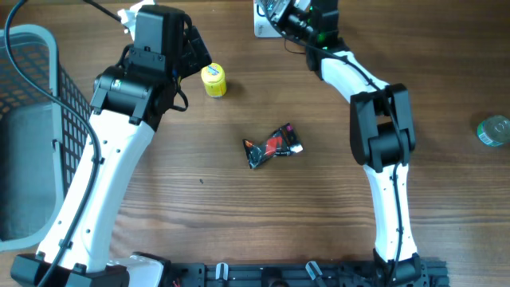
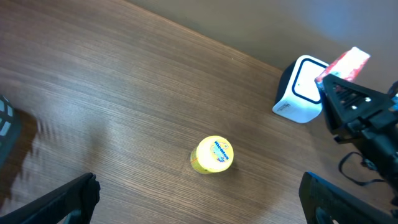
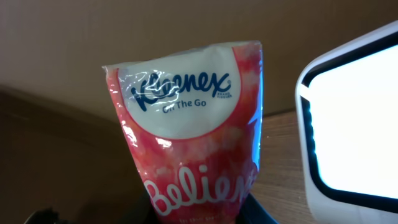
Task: Scan the item barcode
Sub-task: 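Hold the Kleenex pack's barcode in front of the white scanner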
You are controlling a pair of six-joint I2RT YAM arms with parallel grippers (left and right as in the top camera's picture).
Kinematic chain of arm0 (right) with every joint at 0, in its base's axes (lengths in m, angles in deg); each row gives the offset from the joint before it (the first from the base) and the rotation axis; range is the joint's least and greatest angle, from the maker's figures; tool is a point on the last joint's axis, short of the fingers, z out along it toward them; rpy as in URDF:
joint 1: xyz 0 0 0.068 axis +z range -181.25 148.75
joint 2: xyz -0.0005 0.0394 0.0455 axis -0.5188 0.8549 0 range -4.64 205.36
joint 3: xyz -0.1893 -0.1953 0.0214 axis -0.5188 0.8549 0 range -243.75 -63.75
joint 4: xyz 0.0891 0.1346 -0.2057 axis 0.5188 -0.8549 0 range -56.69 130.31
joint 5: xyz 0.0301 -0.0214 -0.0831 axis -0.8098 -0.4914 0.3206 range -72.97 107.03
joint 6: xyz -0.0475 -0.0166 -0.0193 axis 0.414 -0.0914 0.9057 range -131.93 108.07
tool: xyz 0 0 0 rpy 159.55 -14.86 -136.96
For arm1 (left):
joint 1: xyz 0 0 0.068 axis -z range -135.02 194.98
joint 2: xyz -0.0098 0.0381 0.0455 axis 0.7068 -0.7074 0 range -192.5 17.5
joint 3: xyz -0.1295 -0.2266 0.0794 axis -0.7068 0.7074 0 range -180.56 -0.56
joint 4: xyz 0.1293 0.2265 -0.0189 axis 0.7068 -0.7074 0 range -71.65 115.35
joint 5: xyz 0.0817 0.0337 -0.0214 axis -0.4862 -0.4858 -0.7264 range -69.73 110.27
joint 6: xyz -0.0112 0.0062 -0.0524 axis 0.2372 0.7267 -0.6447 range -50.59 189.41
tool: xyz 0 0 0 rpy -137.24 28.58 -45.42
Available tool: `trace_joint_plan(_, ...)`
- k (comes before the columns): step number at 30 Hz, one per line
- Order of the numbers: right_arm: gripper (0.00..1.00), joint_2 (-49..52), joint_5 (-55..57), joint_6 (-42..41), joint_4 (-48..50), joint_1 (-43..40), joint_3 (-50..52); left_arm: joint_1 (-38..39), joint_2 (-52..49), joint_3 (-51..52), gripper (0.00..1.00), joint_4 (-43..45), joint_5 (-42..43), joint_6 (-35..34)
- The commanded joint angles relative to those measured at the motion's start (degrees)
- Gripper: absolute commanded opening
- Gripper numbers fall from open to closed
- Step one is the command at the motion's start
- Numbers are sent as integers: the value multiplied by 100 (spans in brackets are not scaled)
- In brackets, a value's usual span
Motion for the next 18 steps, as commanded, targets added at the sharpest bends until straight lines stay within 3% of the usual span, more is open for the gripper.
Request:
trace_joint_plan(1,20,376,293,-323,4,37,-173,-26,-68,31,100,4,-120,26)
trace_joint_plan(18,17,623,9,-275,166,15,-197,-26,-68,31,100,-26,-120,26)
